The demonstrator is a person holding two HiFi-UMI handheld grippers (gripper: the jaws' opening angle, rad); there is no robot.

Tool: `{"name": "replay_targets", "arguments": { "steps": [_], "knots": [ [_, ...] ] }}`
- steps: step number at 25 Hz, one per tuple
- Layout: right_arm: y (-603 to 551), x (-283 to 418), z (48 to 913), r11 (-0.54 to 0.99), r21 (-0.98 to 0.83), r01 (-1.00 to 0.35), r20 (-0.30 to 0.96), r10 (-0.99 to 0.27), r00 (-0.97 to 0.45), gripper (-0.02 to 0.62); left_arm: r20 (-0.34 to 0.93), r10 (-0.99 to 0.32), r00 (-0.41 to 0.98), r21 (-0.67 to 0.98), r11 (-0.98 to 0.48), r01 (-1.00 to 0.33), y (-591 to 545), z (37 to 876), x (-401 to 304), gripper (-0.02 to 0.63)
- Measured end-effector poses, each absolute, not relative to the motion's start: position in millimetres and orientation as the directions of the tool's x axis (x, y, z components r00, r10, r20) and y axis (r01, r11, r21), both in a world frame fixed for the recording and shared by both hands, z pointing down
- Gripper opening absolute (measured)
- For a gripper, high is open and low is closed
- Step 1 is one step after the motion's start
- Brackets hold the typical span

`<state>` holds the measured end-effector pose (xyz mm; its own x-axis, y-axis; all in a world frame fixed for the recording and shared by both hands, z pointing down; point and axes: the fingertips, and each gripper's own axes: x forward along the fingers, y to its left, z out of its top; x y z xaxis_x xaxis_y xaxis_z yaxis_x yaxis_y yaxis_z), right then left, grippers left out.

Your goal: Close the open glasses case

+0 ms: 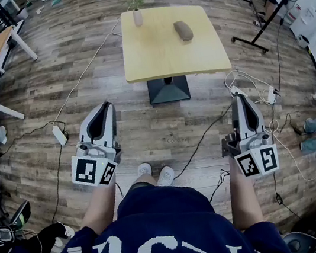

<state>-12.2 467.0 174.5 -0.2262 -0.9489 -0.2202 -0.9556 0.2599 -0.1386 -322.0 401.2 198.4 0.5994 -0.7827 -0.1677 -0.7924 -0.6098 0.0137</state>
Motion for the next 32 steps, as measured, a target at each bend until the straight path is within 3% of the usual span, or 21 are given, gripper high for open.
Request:
{"name": "replay_targets", "arguments": {
  "steps": [13,24,32],
  "knots": [
    [471,-34,173,0.288,-0.081,-0.954,-0.217,-0.939,-0.265,0.026,-0.167,-0.796,0.582,0.012,-0.592,-0.806,407,199,-339,0.028],
    [460,-22,177,0.275,-0.136,-0.952,-0.22,-0.945,-0.241,0.028,-0.132,-0.791,0.597,0.025,-0.605,-0.796,393,207,-323,0.028],
    [408,-12,174,0.25,-0.133,-0.959,-0.223,-0.95,-0.217,0.028,-0.139,-0.772,0.621,0.032,-0.63,-0.776,330,209,-308,0.028]
  ]
}}
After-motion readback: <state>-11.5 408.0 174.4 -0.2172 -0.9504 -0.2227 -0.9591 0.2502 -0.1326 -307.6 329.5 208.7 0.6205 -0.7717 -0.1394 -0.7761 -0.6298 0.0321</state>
